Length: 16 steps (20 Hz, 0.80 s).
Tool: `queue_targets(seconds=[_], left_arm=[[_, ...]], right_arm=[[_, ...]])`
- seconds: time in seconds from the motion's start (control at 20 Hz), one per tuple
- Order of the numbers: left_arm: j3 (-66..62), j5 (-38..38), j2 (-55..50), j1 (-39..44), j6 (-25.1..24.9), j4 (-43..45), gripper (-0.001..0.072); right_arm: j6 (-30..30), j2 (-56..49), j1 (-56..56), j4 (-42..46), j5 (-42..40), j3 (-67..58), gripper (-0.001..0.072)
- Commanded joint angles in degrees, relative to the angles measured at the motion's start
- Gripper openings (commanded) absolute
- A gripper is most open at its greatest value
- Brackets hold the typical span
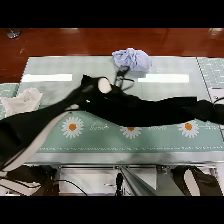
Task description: Fold the shirts.
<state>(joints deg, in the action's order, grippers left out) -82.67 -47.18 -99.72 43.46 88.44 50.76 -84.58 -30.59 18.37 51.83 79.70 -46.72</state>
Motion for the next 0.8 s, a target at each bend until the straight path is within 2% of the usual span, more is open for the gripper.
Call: queue_targets(seconds=[0.0,0.2,0.35,0.45,0.6,0.75], left_arm=[[-3.1,-3.7,-5.4,6.0,-1.0,-6.9,0.0023],[-3.1,-6.9,-6.7,10.7,-1.8,-7.5,0.0024],[-3.6,-5.7,-3.9,7.7,-3.0,-7.7,0.0024],[-3.7,-5.3,-0.2,1.0,-2.9,-7.6,0.0024],[-3.7,-8.5,7.6,-12.3,-3.3,-6.1,0.0024],[-3.6,-10.3,17.7,-25.2,-3.3,-3.6,0.0024]], right_arm=[[-1.7,4.3,0.0,-3.5,1.0,1.2,0.0026],[0.0,3.7,0.0,-6.9,-1.4,1.2,0.0026],[1.3,2.7,0.0,-10.1,-1.9,1.2,0.0026],[2.9,1.5,0.0,-12.3,-2.0,0.2,0.0026],[4.9,-2.2,-0.1,-16.5,-3.4,-3.8,0.0026],[5.8,-9.5,-9.0,-16.4,-8.4,-8.8,0.0026]])
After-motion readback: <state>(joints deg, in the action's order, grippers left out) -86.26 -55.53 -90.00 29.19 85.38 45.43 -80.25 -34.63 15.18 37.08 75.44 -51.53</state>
